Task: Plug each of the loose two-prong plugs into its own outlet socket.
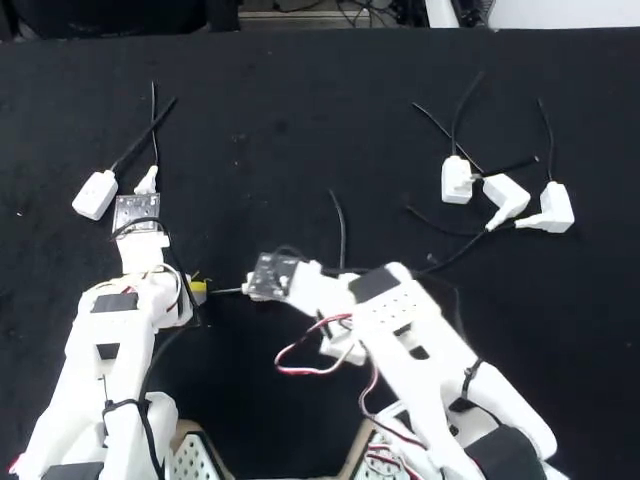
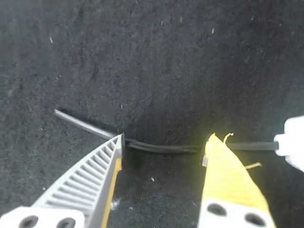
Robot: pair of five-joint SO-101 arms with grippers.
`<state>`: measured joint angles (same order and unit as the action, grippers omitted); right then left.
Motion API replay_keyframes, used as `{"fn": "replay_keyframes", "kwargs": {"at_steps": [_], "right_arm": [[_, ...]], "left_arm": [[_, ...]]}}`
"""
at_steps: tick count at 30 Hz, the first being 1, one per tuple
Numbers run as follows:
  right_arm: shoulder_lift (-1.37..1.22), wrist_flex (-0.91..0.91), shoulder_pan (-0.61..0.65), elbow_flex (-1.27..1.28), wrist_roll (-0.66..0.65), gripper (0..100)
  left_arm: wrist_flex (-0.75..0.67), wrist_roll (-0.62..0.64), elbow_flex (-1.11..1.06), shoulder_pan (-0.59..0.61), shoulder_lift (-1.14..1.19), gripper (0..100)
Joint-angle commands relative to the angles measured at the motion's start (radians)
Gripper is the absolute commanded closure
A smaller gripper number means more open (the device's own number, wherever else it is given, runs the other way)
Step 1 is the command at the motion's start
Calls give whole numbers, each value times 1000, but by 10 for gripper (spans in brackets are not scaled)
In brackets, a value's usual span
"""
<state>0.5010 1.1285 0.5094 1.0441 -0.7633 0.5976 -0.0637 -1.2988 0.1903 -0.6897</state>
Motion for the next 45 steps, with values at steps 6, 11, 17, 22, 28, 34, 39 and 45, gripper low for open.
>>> {"fn": "replay_keyframes", "kwargs": {"at_steps": [6,11,17,22,28,34,39,45], "right_arm": [[108,115,-8,-124,-187,855],[124,-25,-157,-122,-373,853],[58,-20,-180,-59,-647,812],[19,-158,-180,-24,-698,809],[-31,-132,-157,-22,-870,807],[-90,-130,-160,-33,-1017,809],[-128,-138,-160,-99,-1039,809],[-174,-137,-124,-114,-1040,809]], "left_arm": [[-20,0,4,7,-3,729],[-21,0,4,7,-3,729],[-23,0,4,7,-3,729],[-25,0,4,10,-3,729],[-26,5,13,61,-3,729],[-26,6,15,73,-3,729],[-26,6,15,73,-3,729],[-28,6,15,73,-3,729]]}}
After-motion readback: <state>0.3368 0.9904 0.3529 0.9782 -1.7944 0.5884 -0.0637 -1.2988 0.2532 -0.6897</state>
